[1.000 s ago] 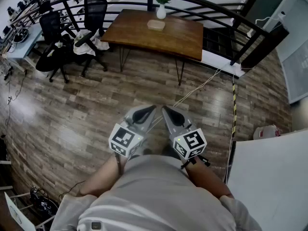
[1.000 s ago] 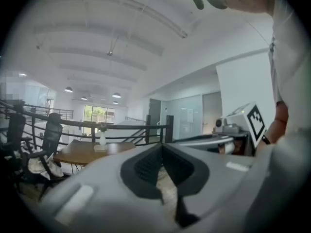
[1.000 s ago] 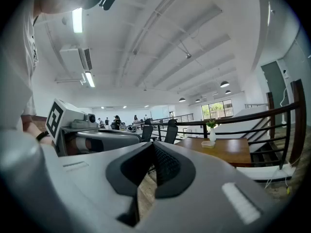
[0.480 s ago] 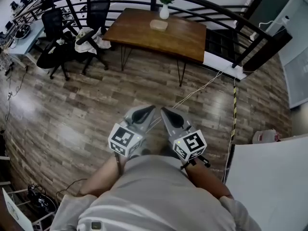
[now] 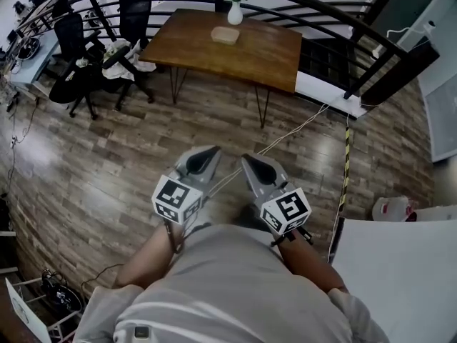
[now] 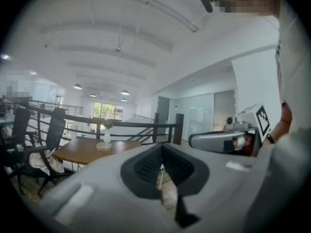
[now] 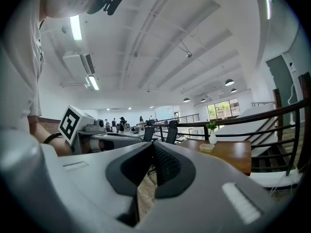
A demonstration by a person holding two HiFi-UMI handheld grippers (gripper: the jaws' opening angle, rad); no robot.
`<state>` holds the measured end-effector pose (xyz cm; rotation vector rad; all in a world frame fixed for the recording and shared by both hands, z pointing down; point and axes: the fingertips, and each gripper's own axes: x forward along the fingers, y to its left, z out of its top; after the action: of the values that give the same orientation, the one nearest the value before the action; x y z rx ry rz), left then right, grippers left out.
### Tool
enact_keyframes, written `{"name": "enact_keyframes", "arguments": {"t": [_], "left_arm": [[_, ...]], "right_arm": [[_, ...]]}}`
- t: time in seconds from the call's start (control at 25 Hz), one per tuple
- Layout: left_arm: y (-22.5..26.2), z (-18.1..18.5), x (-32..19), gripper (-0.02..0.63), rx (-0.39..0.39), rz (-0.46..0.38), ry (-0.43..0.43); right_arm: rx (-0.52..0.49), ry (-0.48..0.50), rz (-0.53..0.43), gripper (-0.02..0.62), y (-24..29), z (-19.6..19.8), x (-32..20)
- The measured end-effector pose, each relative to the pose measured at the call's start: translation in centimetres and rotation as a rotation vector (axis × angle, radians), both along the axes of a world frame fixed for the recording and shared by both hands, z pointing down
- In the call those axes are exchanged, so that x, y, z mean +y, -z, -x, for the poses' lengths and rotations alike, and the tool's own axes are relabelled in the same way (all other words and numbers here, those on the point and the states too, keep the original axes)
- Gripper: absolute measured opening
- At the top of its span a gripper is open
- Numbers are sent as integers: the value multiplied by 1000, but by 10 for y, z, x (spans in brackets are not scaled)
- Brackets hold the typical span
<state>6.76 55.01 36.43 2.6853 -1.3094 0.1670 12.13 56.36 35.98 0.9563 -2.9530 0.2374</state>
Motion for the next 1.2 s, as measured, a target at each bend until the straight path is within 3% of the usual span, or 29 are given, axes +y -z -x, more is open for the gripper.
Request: {"name": "enact_keyframes", "arguments": {"t": [0.2, 0.48, 0.92, 1.2], "left_arm": [[-2, -62, -53, 3, -1, 15, -27], [-10, -89, -104, 3, 17, 32, 40], [-5, -88, -174, 3, 17, 23, -10], [-8, -44, -224, 3, 24, 20, -27]], "right_arm": [[-6, 31, 2, 6, 7, -52, -63], [-37, 48, 44, 6, -6, -92, -116], [-39, 14, 31, 6, 2, -84, -178], [-31, -12, 48, 6, -5, -40, -229]]}}
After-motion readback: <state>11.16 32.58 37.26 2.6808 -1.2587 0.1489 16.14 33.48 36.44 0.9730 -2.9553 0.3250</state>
